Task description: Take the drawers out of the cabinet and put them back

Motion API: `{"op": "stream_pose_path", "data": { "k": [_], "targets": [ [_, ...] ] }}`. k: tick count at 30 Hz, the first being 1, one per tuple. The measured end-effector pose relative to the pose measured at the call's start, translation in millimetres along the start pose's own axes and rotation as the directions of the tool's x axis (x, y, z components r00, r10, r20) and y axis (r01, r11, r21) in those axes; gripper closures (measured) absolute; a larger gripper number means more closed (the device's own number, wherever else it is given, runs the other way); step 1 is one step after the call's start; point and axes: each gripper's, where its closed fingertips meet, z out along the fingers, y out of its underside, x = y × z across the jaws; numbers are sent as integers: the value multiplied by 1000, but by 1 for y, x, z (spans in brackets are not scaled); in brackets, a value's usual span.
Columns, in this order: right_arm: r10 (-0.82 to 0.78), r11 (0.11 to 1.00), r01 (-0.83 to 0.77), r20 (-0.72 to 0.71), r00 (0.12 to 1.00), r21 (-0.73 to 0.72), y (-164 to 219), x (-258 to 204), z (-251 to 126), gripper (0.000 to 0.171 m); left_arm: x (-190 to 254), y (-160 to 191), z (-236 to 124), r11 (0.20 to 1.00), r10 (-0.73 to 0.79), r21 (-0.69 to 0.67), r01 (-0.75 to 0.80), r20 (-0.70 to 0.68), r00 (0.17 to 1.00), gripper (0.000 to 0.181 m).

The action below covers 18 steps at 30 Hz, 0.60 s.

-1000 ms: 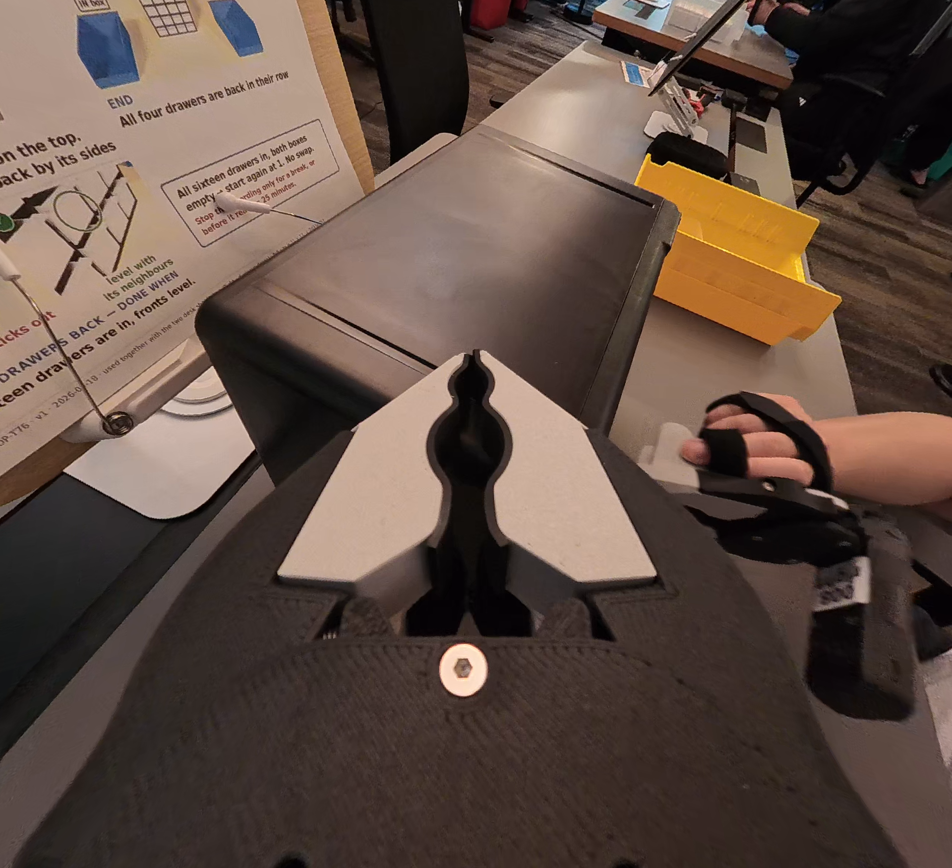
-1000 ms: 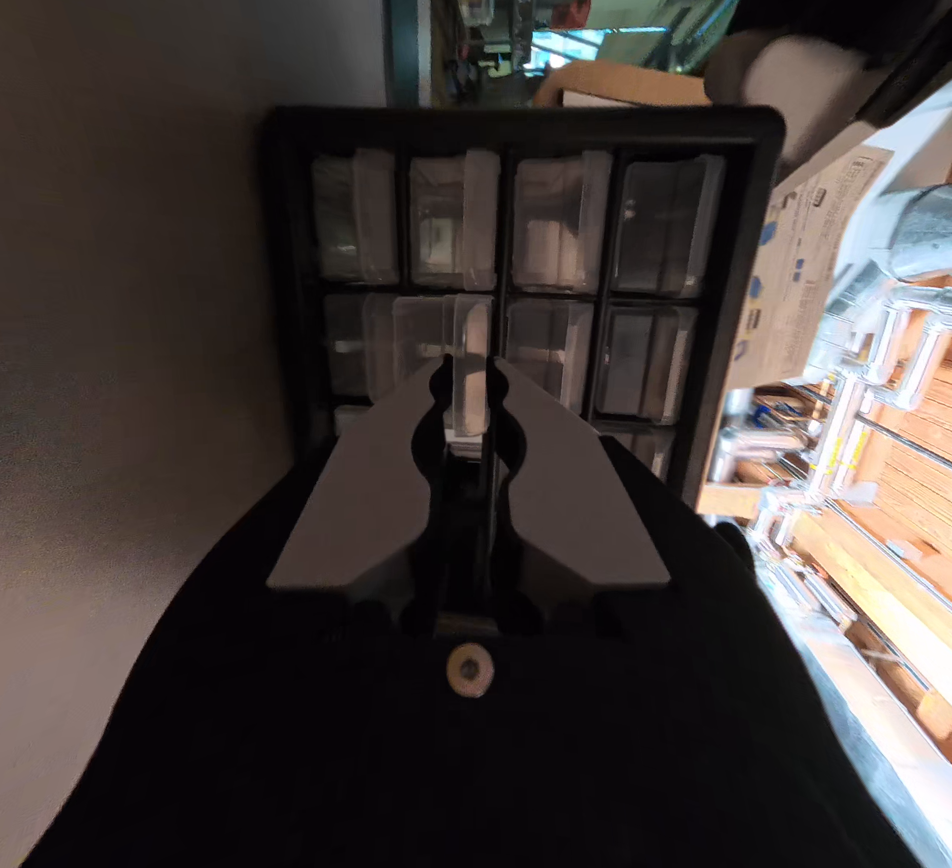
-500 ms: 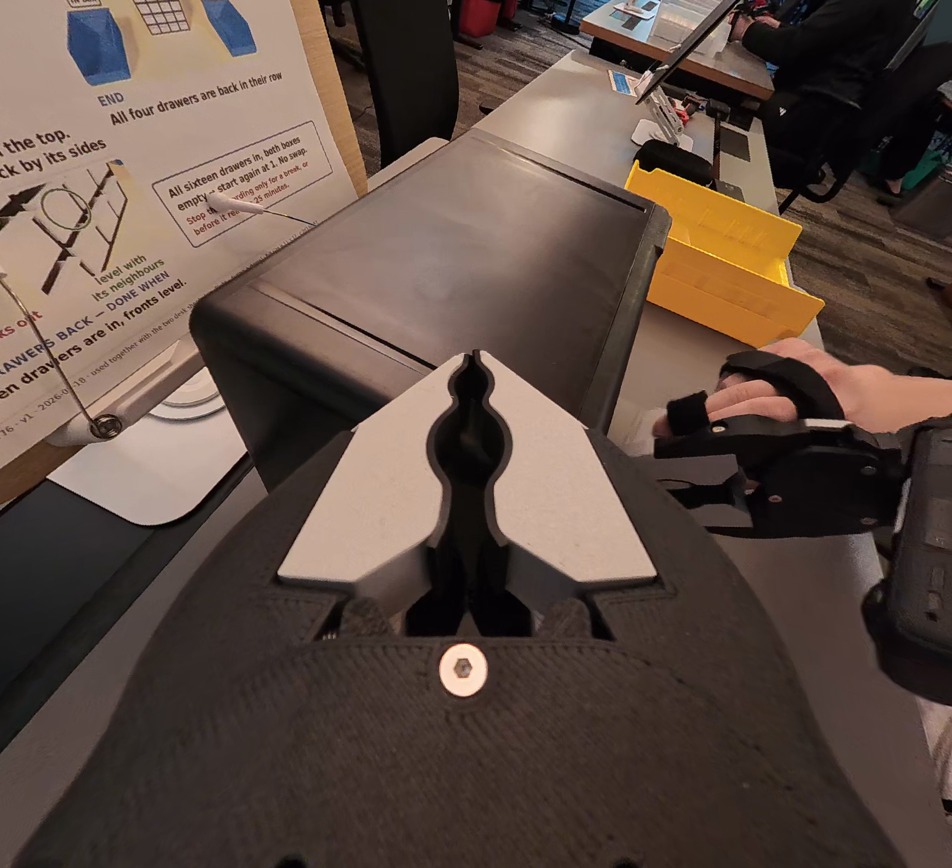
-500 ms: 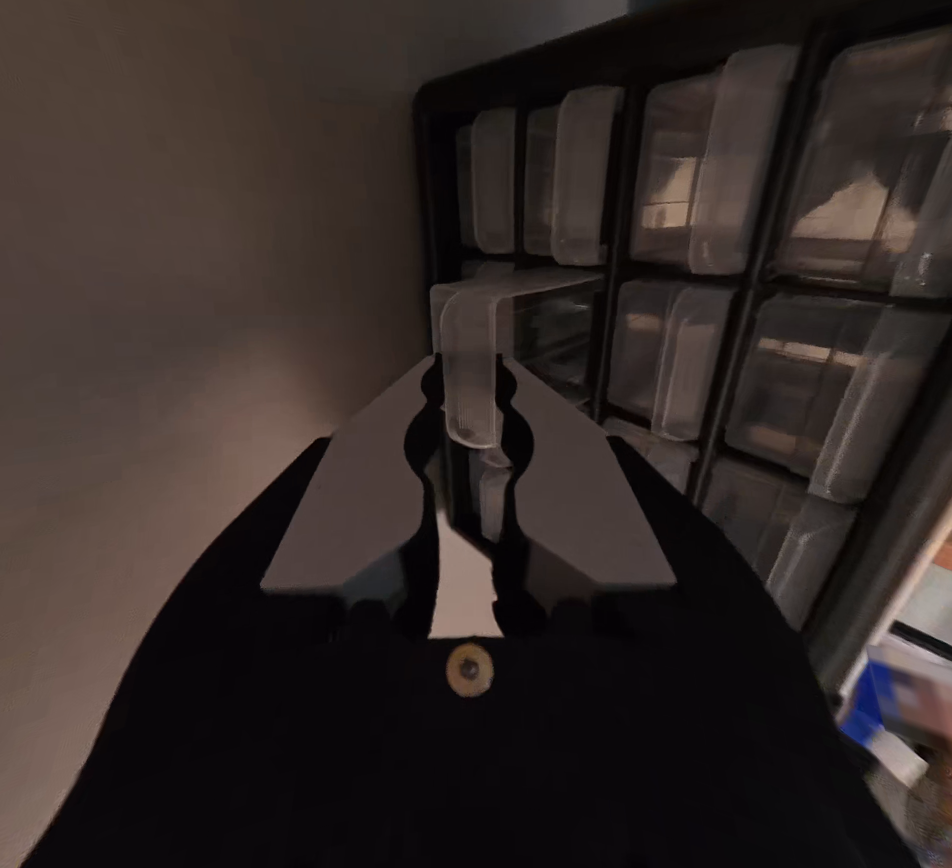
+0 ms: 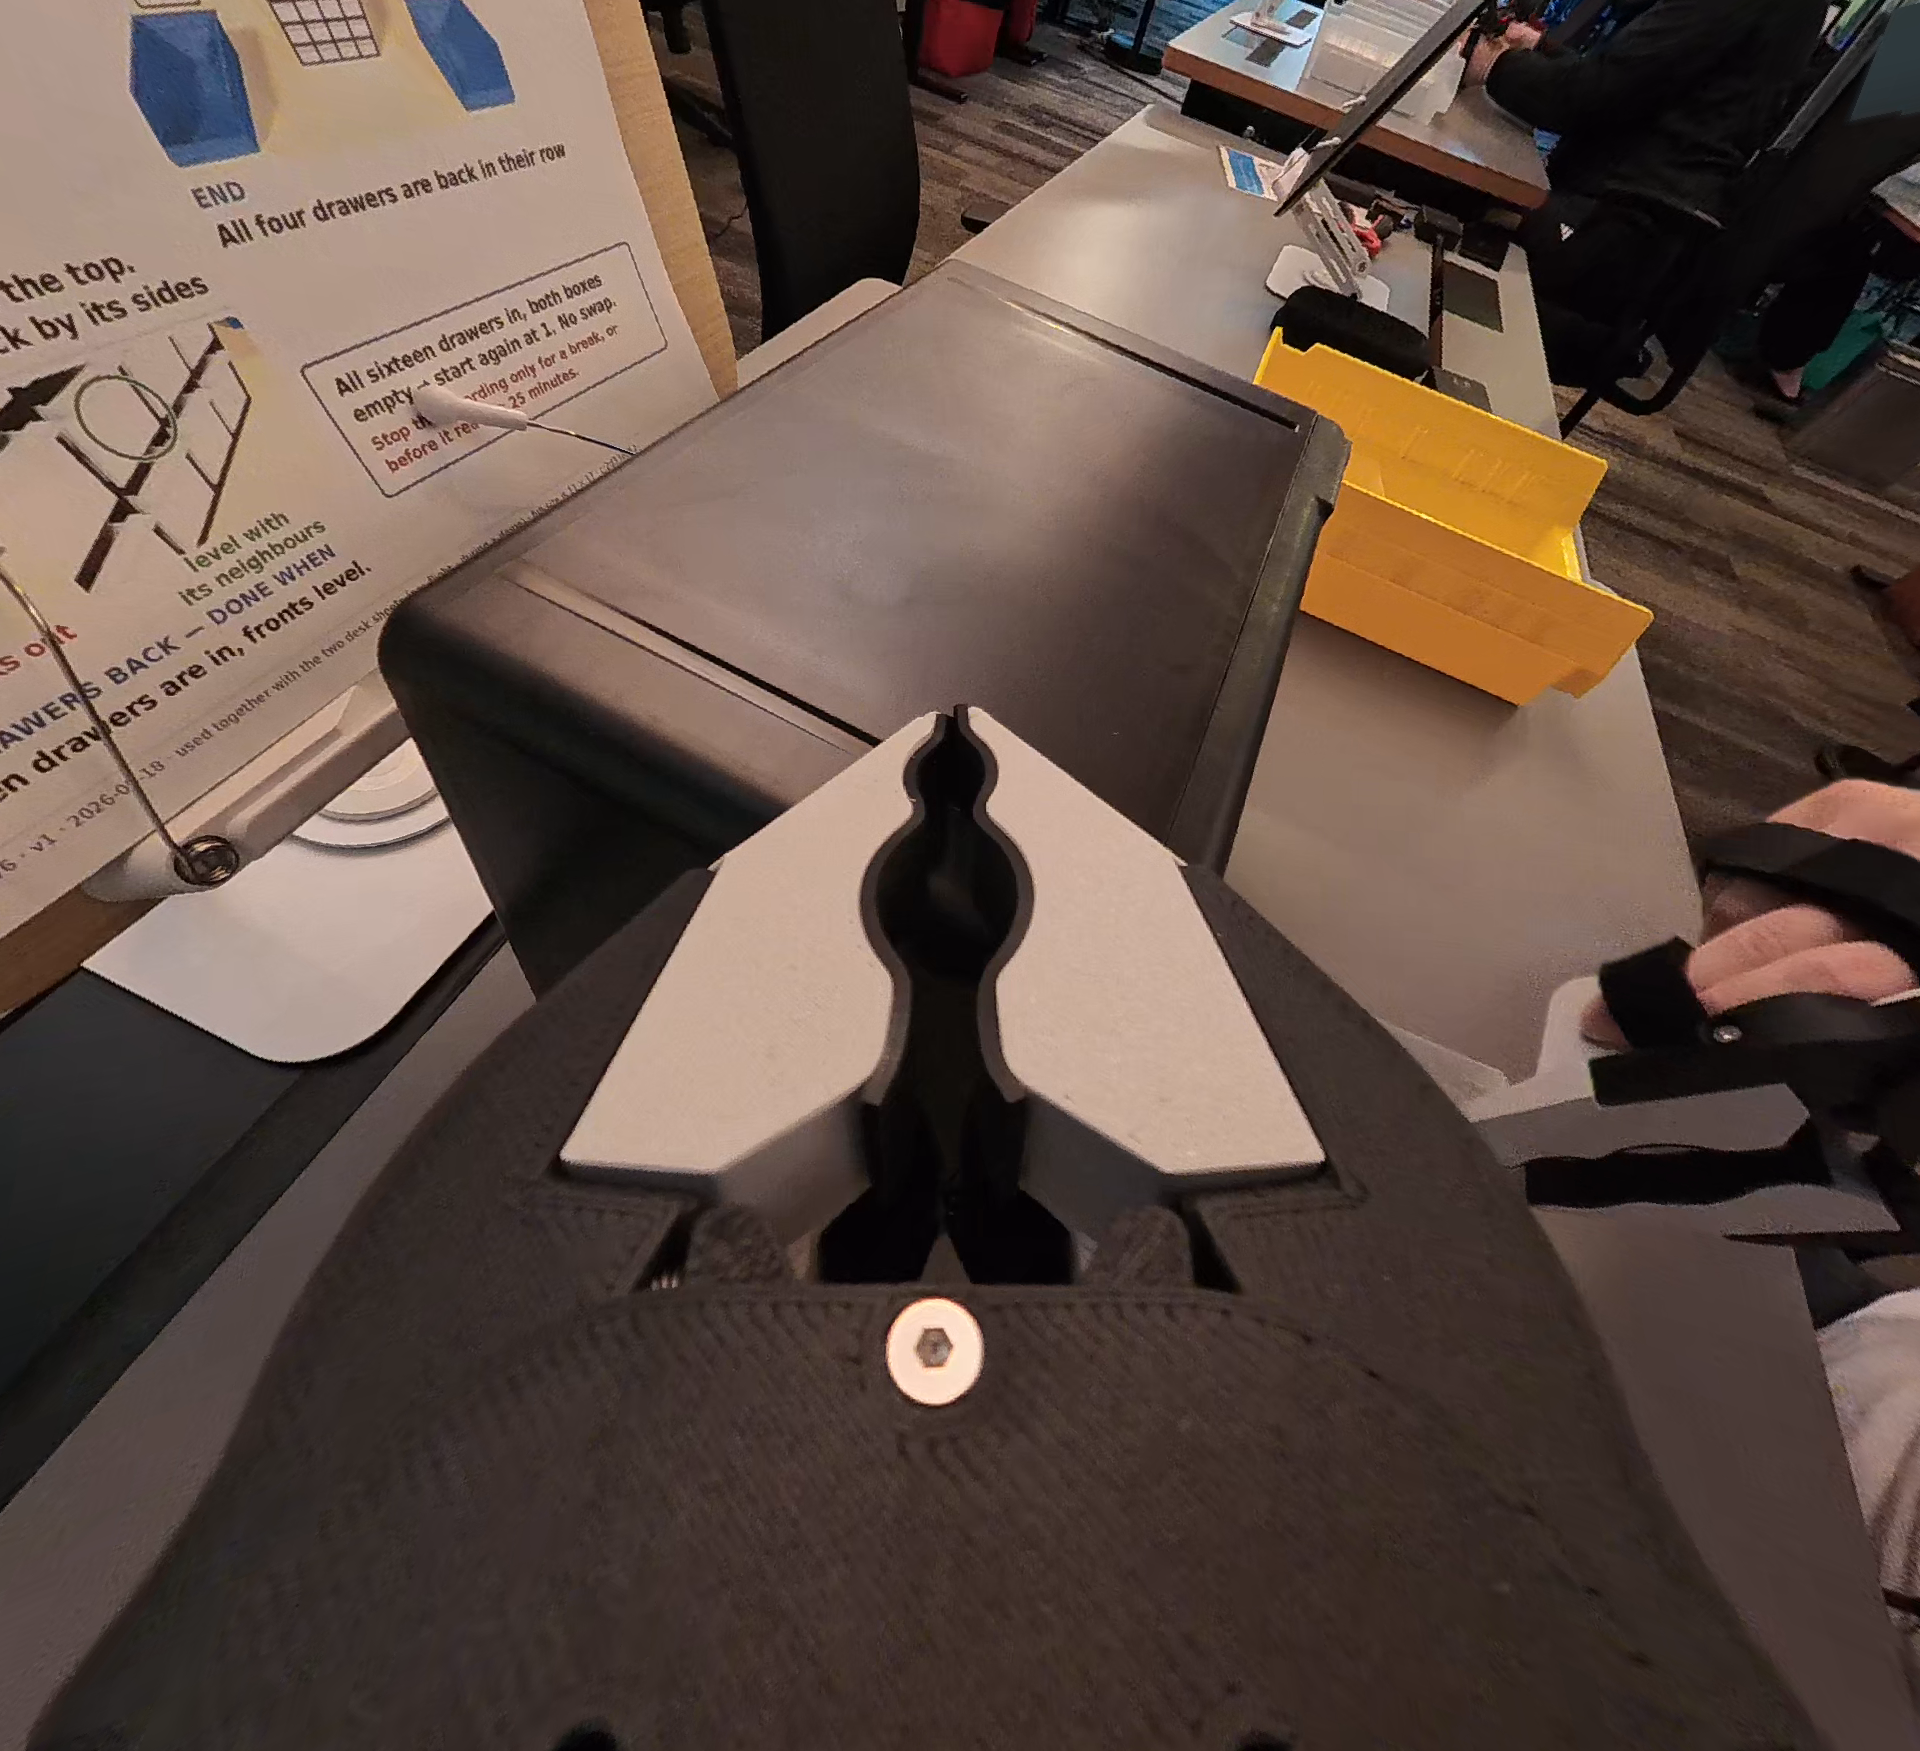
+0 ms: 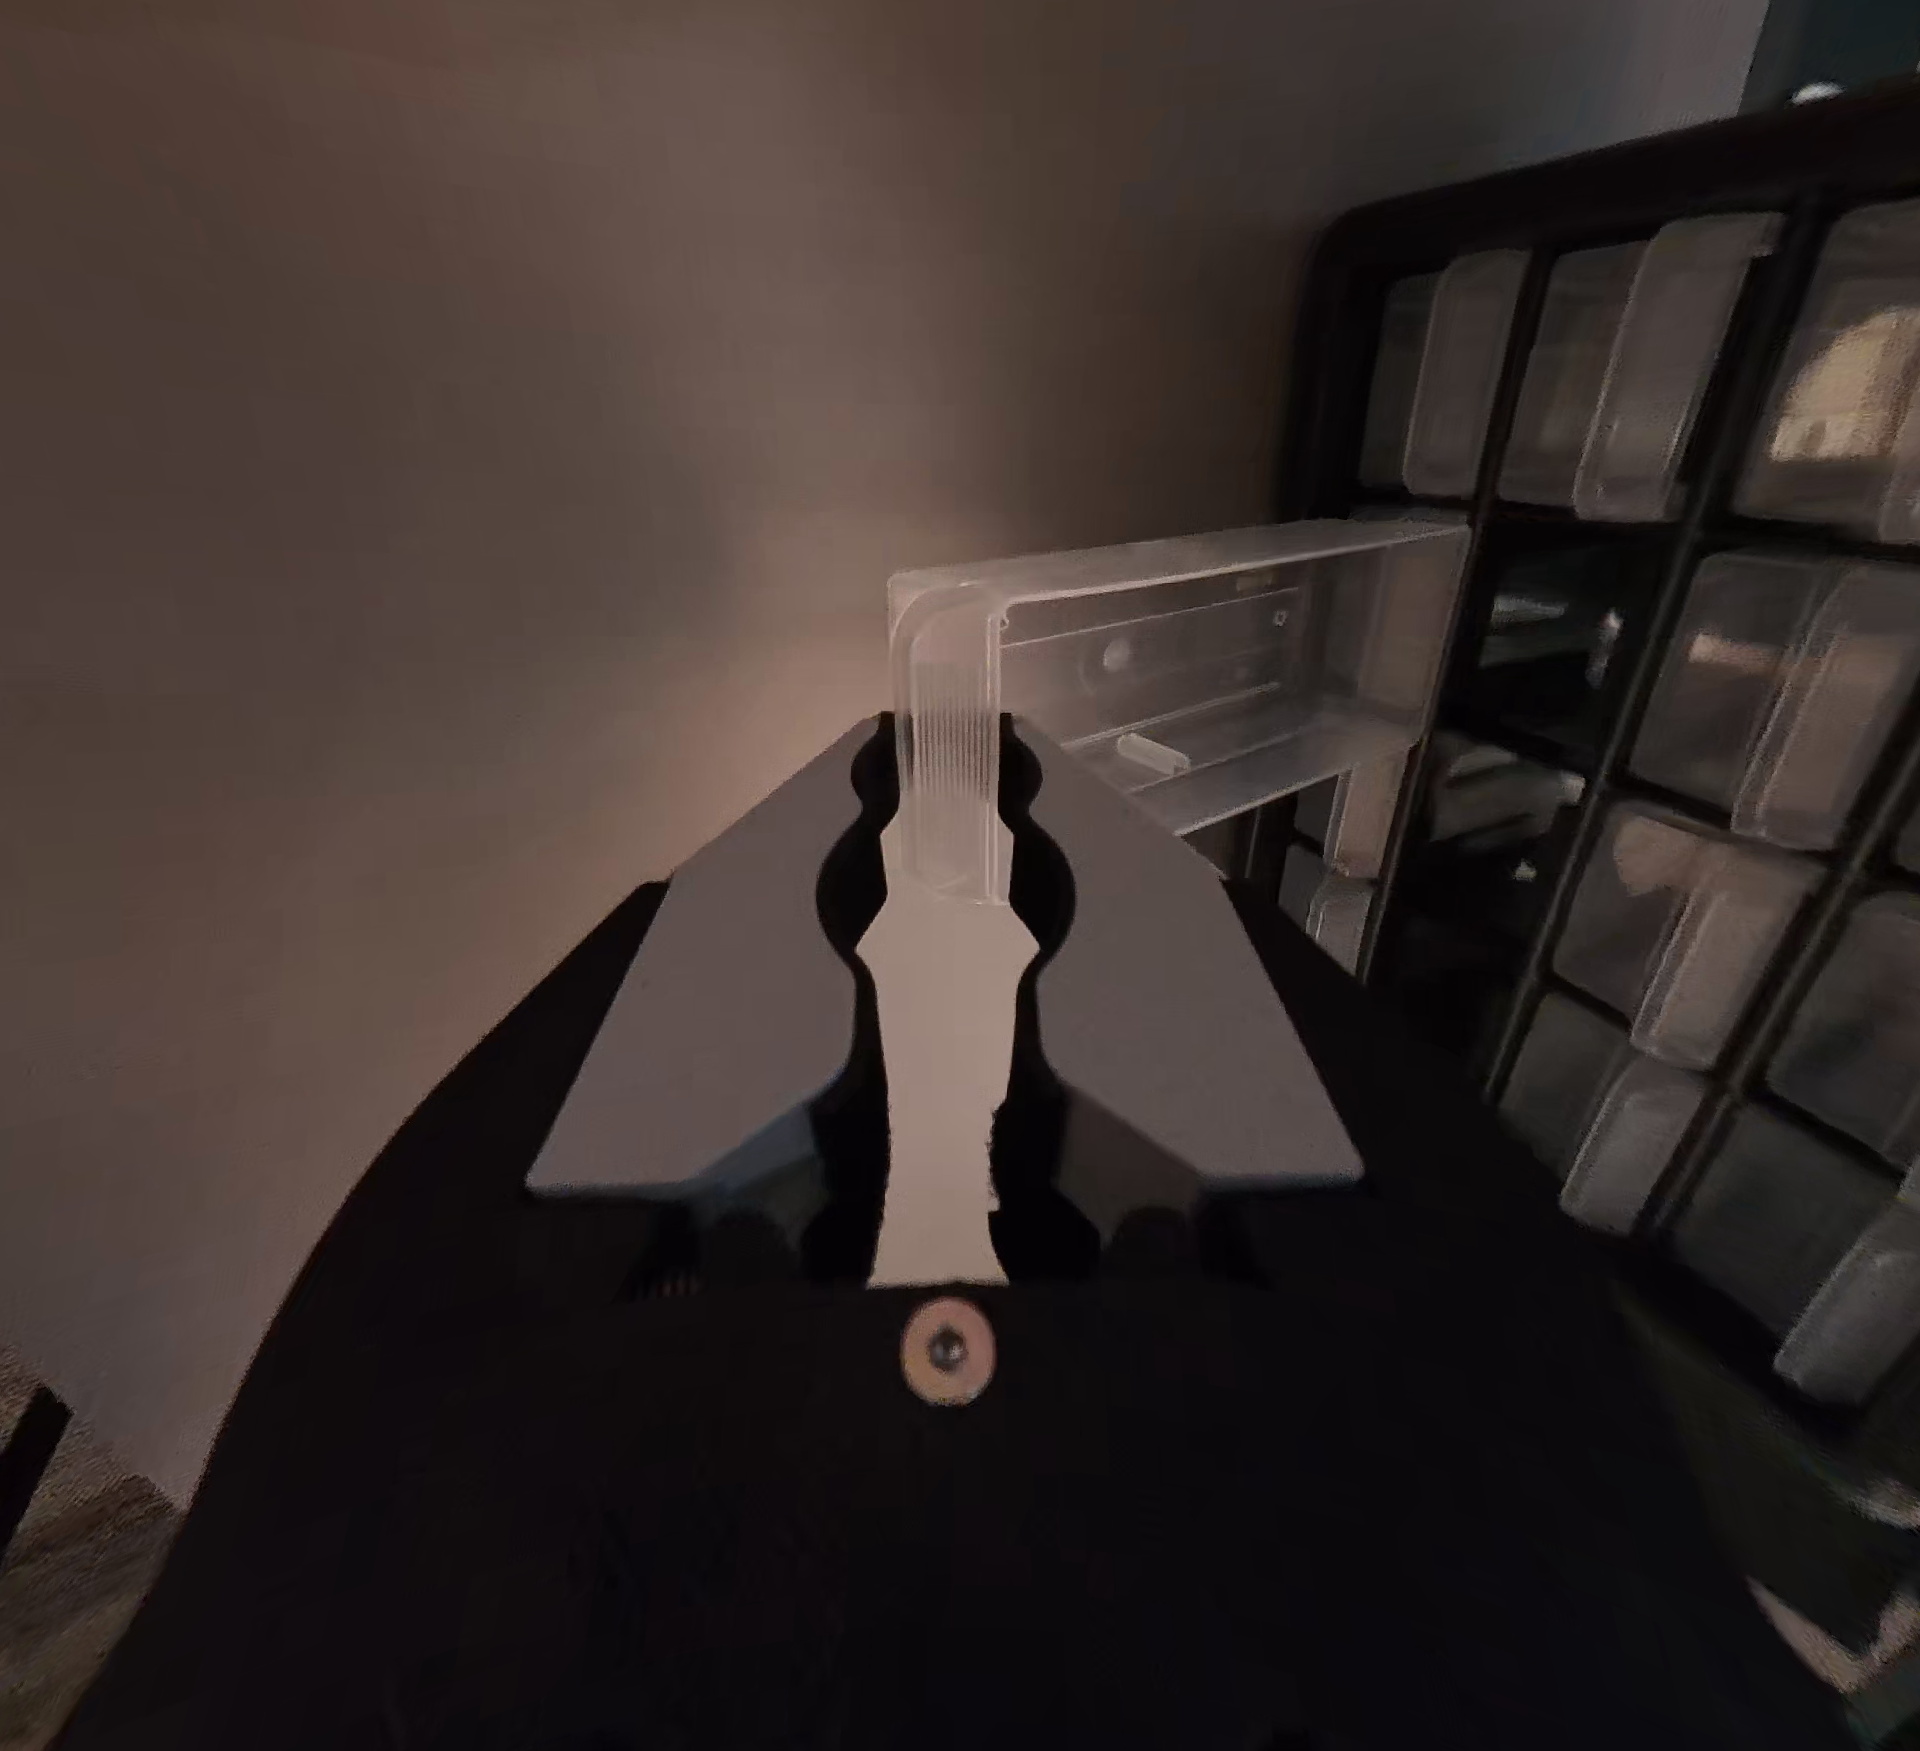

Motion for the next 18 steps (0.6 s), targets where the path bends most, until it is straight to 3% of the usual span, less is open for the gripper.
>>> {"op": "stream_pose_path", "data": {
  "k": [3,6,8,10,11,14,16,18],
  "targets": [
    [87,995,-88,-34,996,-42,25,2,-19,154,0,0,0,1000,4,-2,-4,4,1000,181],
    [265,953,-291,-220,939,-91,96,45,-78,154,0,0,0,1000,6,-3,-6,7,1000,181],
    [494,847,-530,-323,808,-32,168,80,-128,154,0,0,0,1000,5,-2,-5,5,1000,181],
    [739,646,-762,-294,606,53,247,96,-158,155,0,0,0,1000,3,1,-3,2,1000,181],
    [802,567,-822,-267,534,59,286,96,-163,155,0,0,0,1000,2,2,-2,-1,1000,181],
    [854,491,-868,-238,463,71,376,80,-149,155,0,0,0,1000,0,4,0,-4,1000,181],
    [908,382,-924,-197,369,28,412,50,-128,155,0,0,0,1000,4,2,-4,-1,1000,181],
    [912,357,-934,-212,352,-16,435,25,-105,155,0,0,0,1000,6,0,-6,1,1000,181]
  ]
}}
